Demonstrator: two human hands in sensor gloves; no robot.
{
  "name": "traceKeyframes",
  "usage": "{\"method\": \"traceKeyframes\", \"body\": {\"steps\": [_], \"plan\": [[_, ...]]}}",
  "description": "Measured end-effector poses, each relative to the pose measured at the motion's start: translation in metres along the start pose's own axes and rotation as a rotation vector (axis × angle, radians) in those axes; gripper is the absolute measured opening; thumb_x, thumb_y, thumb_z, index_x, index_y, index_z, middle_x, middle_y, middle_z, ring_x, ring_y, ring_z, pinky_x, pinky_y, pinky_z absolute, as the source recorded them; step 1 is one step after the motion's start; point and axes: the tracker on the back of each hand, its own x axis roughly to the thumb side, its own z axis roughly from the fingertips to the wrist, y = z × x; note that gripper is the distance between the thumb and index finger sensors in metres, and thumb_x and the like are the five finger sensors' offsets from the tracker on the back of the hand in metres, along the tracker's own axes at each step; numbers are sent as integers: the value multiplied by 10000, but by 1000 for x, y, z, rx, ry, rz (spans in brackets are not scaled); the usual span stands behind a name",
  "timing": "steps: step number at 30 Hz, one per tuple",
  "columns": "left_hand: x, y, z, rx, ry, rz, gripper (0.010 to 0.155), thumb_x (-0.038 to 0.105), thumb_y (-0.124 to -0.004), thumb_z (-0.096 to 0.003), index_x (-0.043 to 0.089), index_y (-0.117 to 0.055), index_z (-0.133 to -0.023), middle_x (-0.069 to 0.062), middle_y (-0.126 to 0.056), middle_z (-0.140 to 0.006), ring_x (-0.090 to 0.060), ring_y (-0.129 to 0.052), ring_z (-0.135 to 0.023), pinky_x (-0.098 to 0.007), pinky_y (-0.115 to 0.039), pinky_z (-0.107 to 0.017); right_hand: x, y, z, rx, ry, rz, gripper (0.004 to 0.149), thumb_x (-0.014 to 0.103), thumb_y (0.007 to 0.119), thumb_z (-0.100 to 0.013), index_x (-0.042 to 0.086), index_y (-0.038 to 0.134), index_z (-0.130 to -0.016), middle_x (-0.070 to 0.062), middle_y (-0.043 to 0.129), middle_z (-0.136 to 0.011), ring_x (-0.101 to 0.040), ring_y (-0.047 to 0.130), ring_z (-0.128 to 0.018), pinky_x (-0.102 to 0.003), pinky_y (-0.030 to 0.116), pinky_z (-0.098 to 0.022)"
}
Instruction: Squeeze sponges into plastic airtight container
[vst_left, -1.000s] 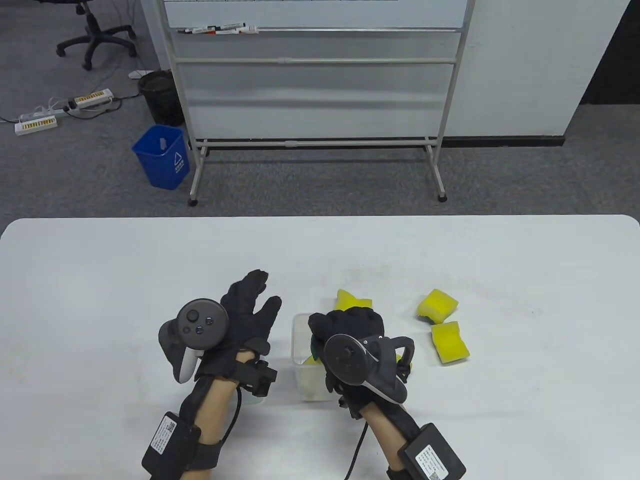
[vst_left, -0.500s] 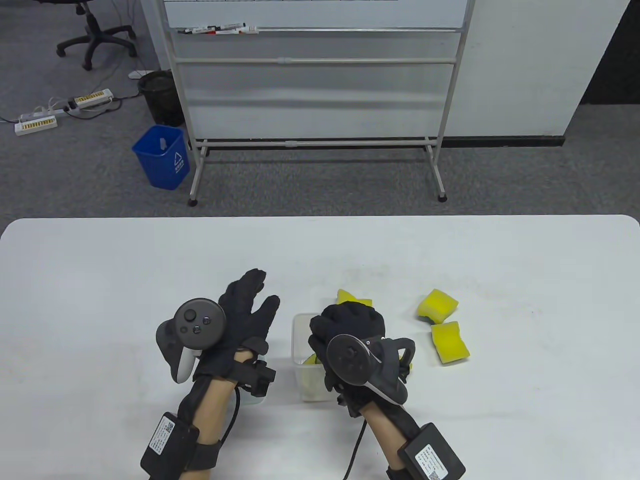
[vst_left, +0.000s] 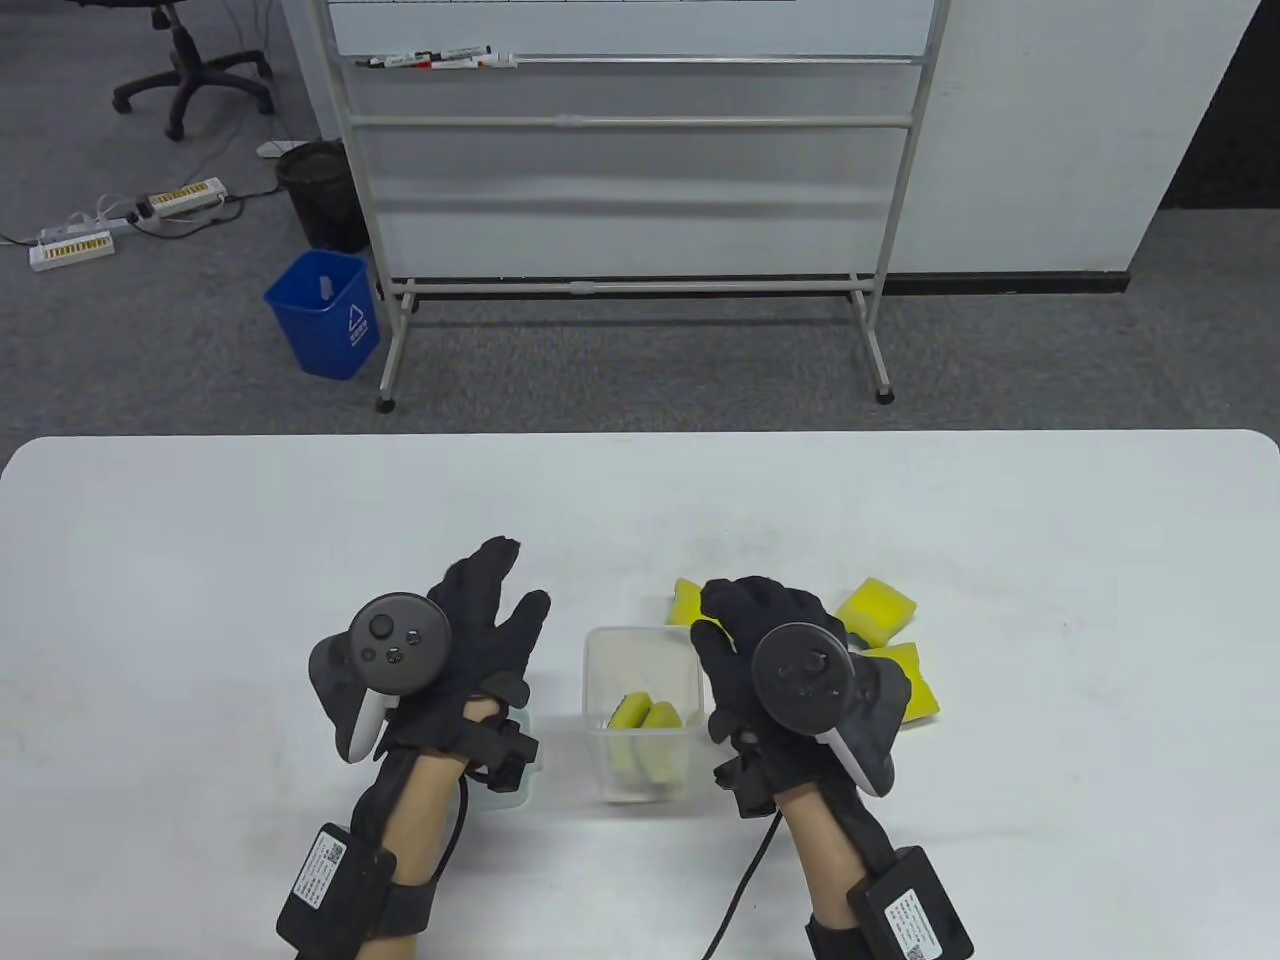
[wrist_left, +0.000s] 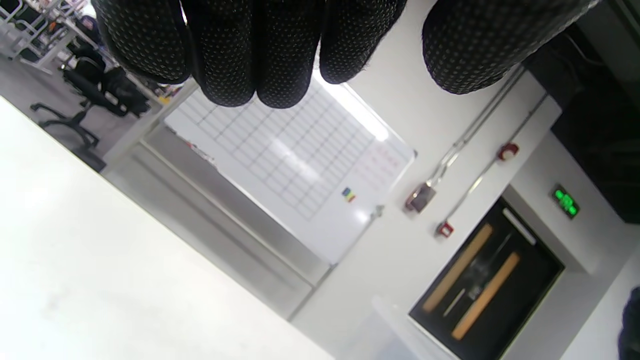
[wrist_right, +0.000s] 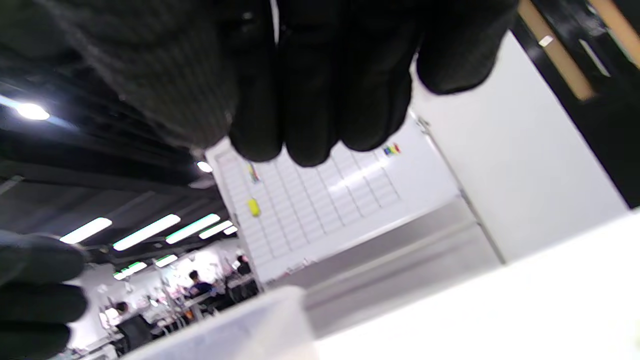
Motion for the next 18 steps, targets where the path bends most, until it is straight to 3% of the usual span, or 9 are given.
{"method": "traceKeyframes", "body": {"steps": [5,8,13,18], "plan": [[-1,0,0,-6,9,-26,699,546,-740,-497,202,-562,-1079,-176,-681,-1108,-440,-707,-988,-611,-666,-698,-23,22,-13,257,159,163,518,445,898,-453,179,904,-898,-106,946,-890,-361,909,-814,-577,661,-675],[-1,1,-1,-14,15,-31,696,547,-737,-498,204,-564,-1078,-179,-676,-1110,-445,-703,-988,-614,-661,-698,-35,51,-19,454,242,295,520,459,894,-457,168,914,-888,-111,955,-873,-373,912,-803,-584,653,-677],[-2,1,-1,-21,23,-32,697,549,-736,-497,203,-566,-1078,-179,-674,-1111,-447,-700,-989,-616,-660,-698,-55,92,-20,627,308,413,589,466,896,-454,162,867,-958,-134,908,-943,-400,865,-867,-602,620,-694],[-2,1,-1,-26,26,-29,695,548,-735,-499,203,-567,-1079,-181,-672,-1112,-449,-698,-989,-618,-658,-698,-62,113,-17,701,322,480,682,480,917,-434,189,777,-1035,-147,810,-1041,-419,799,-941,-618,586,-711]]}}
